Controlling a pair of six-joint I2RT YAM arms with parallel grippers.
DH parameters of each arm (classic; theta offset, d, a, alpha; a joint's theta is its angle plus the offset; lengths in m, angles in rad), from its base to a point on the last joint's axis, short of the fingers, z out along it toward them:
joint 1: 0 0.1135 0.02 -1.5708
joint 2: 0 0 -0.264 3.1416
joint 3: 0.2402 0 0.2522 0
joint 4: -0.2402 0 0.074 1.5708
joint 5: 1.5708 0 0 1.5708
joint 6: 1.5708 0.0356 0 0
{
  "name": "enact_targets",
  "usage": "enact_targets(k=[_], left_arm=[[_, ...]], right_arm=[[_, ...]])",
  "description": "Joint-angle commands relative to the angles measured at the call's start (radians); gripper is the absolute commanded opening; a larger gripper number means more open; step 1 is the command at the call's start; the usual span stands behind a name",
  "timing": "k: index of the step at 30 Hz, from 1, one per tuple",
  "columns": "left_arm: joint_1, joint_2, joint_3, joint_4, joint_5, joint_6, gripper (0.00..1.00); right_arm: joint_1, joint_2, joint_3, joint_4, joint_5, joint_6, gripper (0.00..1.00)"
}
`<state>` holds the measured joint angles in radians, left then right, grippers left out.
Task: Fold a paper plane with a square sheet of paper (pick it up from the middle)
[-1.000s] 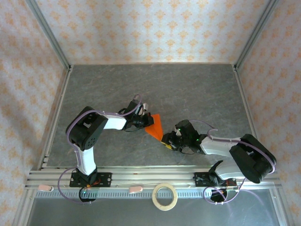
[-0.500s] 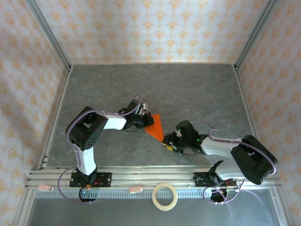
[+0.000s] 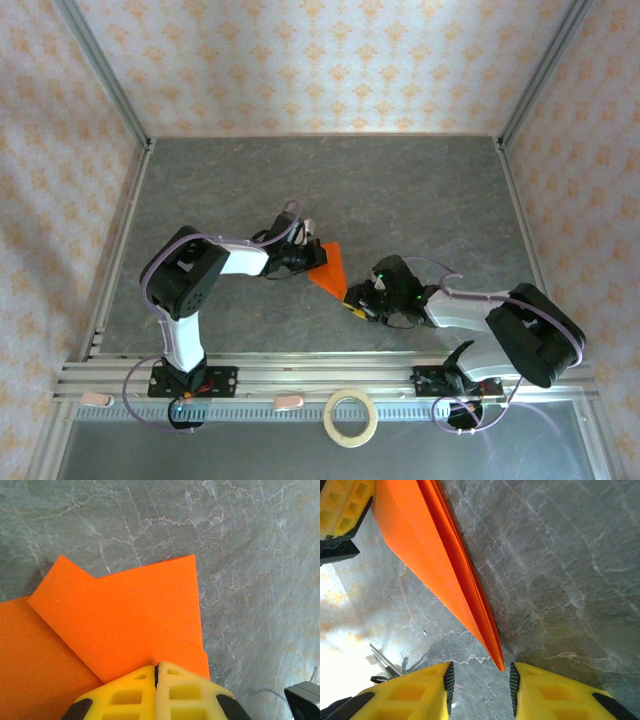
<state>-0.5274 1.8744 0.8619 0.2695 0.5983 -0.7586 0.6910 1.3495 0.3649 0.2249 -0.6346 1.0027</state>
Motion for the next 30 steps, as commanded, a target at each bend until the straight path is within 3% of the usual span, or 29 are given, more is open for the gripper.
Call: enact_targets(k=[1, 30], left_arm=[[0.012, 0.045, -0.024, -0.066, -0.015, 0.002, 0.0], [0.01, 0.046, -0.023, -0.044, -0.002, -0.024, 0.0]], right_arm=[[0.009, 0.01, 0.028, 0.028, 0.039, 0.0, 0.37], [0.007, 0.026, -0.009, 0.19, 0.129, 0.01, 0.29]])
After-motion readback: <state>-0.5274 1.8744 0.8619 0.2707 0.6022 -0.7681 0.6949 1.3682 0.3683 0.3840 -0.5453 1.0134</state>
